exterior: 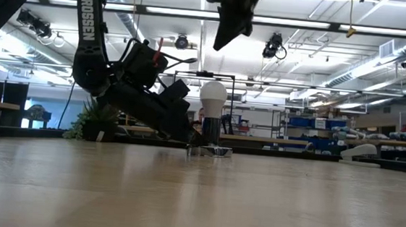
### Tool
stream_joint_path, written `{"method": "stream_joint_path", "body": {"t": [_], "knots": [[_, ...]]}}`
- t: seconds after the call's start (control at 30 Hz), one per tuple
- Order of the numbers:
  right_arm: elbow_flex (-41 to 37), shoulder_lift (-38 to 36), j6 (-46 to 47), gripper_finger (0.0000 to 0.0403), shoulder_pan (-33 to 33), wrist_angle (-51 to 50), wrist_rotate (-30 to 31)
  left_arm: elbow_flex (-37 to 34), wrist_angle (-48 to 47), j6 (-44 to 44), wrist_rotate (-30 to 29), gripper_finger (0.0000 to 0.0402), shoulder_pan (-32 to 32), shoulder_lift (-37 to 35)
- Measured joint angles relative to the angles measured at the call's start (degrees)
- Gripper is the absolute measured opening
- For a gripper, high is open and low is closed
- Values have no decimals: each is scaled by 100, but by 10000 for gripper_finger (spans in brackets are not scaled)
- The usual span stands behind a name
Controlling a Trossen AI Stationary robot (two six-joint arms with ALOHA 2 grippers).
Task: Screw lightbulb
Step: Insert the lightbulb into the lamp
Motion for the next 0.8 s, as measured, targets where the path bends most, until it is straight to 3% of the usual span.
{"method": "stream_joint_path", "body": {"t": [0.57, 0.8], "knots": [[-23, -20, -339, 2, 199, 507, 64, 4, 0, 2, 4, 8, -2, 0], [-896, -248, -354, 1, 230, 1370, -196, 2, 49, 2, -22, 8, -63, 0]]}}
